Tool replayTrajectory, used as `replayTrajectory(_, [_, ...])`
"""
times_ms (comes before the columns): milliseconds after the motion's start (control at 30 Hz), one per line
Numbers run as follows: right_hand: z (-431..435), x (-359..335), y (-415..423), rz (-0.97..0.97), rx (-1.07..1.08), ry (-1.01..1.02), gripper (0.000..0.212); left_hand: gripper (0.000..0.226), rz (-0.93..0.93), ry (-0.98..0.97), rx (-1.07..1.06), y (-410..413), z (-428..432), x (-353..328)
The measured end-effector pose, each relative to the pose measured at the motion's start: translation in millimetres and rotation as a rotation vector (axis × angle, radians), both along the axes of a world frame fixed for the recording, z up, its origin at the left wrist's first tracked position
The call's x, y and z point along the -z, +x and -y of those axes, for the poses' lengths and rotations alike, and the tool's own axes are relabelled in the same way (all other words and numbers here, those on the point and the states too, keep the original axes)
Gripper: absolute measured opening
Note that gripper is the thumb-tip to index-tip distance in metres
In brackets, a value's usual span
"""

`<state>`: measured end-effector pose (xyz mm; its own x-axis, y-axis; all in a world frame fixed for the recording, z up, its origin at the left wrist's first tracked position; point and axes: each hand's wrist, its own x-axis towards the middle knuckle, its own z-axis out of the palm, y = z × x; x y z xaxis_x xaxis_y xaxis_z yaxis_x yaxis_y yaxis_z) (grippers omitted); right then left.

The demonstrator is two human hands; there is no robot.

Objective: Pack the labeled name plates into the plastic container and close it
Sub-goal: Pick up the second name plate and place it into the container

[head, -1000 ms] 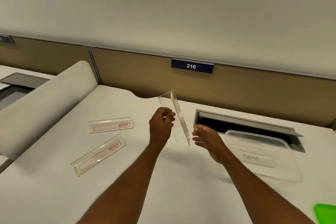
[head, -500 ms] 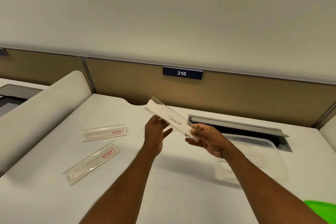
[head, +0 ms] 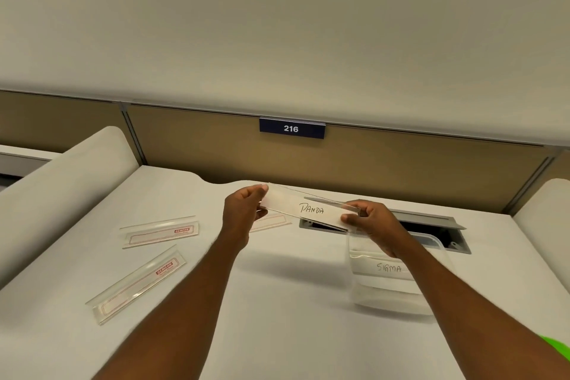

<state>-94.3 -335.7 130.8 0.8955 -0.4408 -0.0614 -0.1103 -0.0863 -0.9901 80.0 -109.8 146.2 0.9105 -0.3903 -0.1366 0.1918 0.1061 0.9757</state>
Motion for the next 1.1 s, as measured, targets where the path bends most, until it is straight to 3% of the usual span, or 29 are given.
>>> replayTrajectory(67, [7, -5, -9, -0.007, 0.007, -0.051, 0.023, 0.005, 0.054, 0.058, 0.031, -4, 9, -1])
replayTrajectory(200, [26, -11, -32, -0.024, 0.037, -0.144, 0.019, 0.040, 0.204, 0.257, 0.115, -15, 29, -1])
replayTrajectory(267, [39, -11, -46, -0.044, 0.050, -0.161, 0.020, 0.047, 0.243, 0.318, 0.170, -22, 40, -2])
replayTrajectory(433, [64, -10, -77, -0.104, 0.099, -0.223, 0.024, 0.036, 0.298, 0.391, 0.275, -45, 68, -3])
replayTrajectory(767, [99, -4, -118, -0.231, 0.151, -0.406, 0.028, 0.029, 0.554, 0.623, 0.282, -89, 113, 9])
replayTrajectory(900, [111, -1, -130, -0.361, 0.109, -0.521, 0.039, 0.032, 0.617, 0.715, 0.337, -107, 130, 23])
replayTrajectory(1100, [127, 8, -145, -0.473, 0.074, -0.621, 0.036, 0.042, 0.667, 0.905, 0.402, -130, 153, 40])
